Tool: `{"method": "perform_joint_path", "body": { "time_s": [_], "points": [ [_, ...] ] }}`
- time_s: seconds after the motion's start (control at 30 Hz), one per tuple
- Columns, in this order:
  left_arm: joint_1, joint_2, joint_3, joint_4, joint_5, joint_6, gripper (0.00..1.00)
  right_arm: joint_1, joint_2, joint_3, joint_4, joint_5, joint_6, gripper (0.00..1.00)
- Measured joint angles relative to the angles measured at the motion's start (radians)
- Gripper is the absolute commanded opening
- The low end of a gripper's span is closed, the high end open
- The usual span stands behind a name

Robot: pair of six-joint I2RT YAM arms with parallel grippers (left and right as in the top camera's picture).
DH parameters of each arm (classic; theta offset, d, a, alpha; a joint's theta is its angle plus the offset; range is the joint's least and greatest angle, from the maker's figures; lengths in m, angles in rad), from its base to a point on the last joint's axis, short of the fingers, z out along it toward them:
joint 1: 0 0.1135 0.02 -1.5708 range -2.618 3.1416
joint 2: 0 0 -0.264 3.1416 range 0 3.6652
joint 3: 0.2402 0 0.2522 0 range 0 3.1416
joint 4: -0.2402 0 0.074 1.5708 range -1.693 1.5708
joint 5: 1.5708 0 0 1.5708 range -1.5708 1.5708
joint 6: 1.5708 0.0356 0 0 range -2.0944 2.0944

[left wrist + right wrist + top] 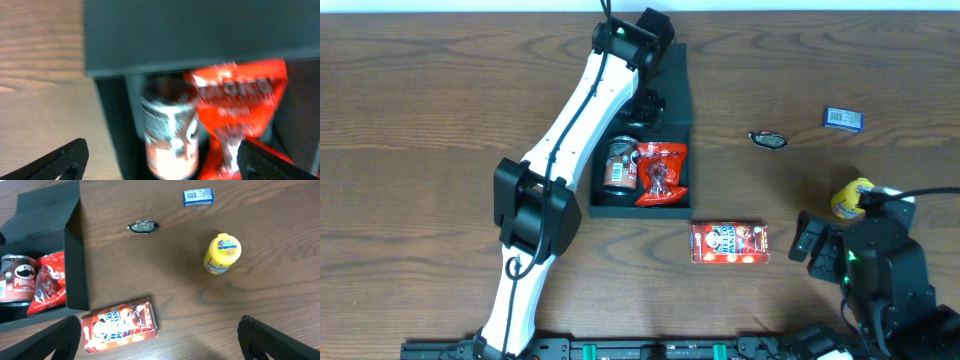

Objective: Pack container
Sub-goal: 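Release the can beside the bag and hold the left gripper above the box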

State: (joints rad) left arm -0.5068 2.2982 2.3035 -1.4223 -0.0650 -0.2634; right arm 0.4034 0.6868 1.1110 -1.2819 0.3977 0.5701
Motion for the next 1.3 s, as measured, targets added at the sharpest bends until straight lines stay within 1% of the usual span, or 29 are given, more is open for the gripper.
{"method": "perform_joint_path", "body": {
  "time_s": [0.17,0.33,0.43,0.7,1.03,1.3],
  "points": [
    [0.0,0.0,0.0,0.056,-0.118,0.006,0.95,0.0,0.0,0.0,0.0,0.0,0.0,0.99],
    [0.0,0.0,0.0,0.064,-0.17,0.033,0.95,0.0,0.0,0.0,0.0,0.0,0.0,0.99],
    [0.0,0.0,-0.008,0.064,-0.182,0.044,0.95,0.0,0.0,0.0,0.0,0.0,0.0,0.99],
    [0.0,0.0,-0.136,0.104,-0.209,0.059,0.95,0.0,0.0,0.0,0.0,0.0,0.0,0.99],
    [0.0,0.0,-0.166,0.177,-0.231,0.06,0.95,0.0,0.0,0.0,0.0,0.0,0.0,0.99],
    [0.0,0.0,-0.192,0.203,-0.232,0.062,0.95,0.0,0.0,0.0,0.0,0.0,0.0,0.99]
  ]
}}
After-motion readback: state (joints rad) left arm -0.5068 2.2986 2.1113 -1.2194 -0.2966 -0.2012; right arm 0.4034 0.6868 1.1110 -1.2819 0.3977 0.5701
